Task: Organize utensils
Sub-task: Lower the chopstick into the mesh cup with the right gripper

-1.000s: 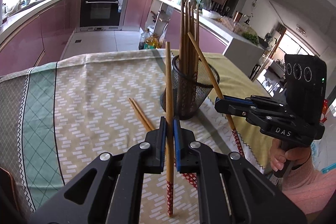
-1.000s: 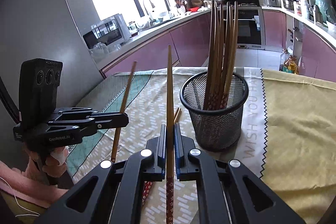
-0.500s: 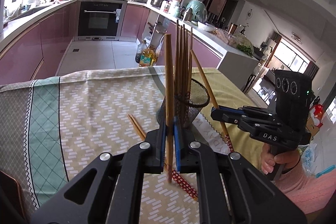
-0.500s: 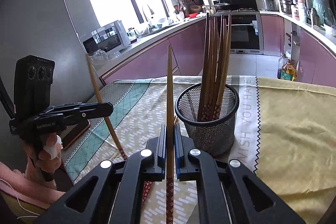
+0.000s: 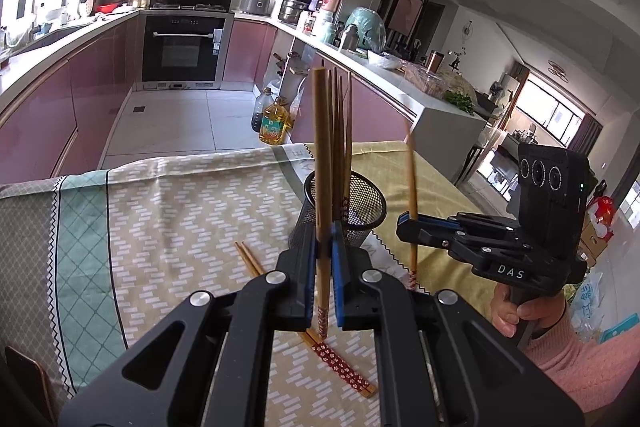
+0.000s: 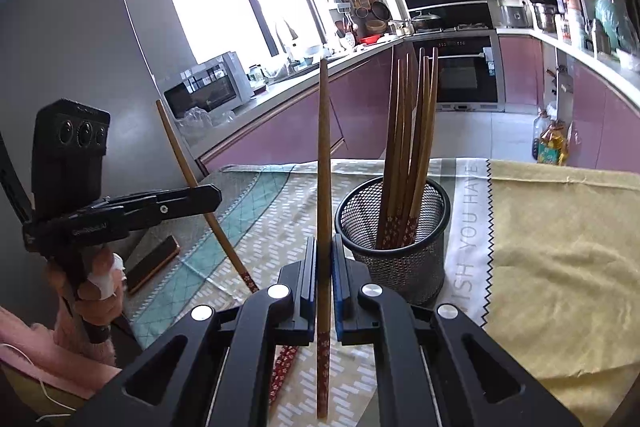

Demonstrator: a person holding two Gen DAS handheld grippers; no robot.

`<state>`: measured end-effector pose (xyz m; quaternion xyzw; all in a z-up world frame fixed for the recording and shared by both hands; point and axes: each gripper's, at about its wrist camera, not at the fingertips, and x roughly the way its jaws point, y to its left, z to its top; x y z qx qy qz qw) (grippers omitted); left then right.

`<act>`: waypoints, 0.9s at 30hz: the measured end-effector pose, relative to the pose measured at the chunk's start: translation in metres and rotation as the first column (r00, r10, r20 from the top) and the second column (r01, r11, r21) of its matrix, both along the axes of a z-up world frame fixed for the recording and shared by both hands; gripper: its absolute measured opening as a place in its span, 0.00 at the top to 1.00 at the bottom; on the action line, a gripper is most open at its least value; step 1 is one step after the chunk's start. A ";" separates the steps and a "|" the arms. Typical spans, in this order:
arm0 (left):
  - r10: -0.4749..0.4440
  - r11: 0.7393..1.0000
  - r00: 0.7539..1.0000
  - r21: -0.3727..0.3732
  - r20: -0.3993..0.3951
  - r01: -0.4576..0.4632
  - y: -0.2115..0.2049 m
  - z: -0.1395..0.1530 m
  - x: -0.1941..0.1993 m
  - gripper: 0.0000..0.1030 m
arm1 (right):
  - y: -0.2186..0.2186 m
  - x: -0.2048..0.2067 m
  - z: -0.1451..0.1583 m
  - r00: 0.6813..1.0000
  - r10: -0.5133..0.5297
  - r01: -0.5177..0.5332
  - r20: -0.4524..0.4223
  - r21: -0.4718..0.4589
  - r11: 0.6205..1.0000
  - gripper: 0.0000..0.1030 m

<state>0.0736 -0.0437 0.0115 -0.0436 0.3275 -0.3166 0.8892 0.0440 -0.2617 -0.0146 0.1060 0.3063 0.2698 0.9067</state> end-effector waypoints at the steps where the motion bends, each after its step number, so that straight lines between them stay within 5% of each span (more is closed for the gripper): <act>1: -0.001 1.000 1.000 0.001 0.000 0.001 -0.001 0.001 0.000 0.93 | 0.000 0.000 0.000 1.000 0.001 -0.001 0.000 -0.006 1.000 0.94; 27: -0.032 0.999 0.994 -0.033 0.108 0.035 -0.018 0.047 0.020 0.93 | -0.023 -0.002 0.059 0.988 -0.045 0.050 0.148 -0.037 0.998 0.94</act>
